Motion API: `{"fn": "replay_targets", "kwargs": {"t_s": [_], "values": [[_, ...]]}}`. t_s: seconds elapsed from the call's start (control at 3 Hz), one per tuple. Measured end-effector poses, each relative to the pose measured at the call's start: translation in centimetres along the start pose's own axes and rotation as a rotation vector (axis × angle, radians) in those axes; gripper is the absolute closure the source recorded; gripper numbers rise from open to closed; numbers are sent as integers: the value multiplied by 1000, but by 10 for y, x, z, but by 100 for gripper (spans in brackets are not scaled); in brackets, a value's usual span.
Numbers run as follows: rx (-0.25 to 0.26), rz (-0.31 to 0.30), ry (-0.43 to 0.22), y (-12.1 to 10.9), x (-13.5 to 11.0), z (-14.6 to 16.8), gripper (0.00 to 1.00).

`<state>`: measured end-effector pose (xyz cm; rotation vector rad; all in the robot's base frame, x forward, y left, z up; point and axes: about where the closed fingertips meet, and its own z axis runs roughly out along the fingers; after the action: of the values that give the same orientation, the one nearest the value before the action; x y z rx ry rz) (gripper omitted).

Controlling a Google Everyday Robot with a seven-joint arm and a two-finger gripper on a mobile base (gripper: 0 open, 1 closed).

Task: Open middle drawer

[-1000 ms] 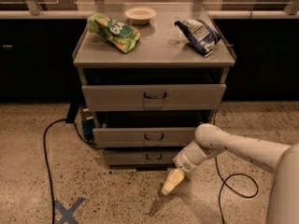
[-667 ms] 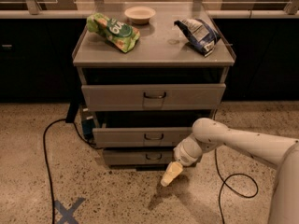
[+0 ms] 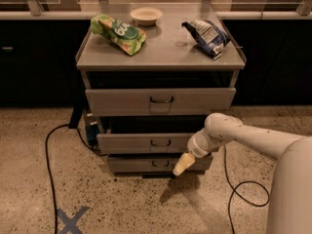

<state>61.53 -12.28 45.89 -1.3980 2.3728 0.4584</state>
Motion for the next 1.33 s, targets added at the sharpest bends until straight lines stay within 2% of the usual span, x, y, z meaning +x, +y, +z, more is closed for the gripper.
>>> {"fn": "replay_targets", "kwargs": {"t_s": [0.67,1.0,1.33], "values": [[66,42,-36,-60,18,4,0],[101,32,-41,-75,22,4,0],[96,15,-36,-80,23,11,0]]}}
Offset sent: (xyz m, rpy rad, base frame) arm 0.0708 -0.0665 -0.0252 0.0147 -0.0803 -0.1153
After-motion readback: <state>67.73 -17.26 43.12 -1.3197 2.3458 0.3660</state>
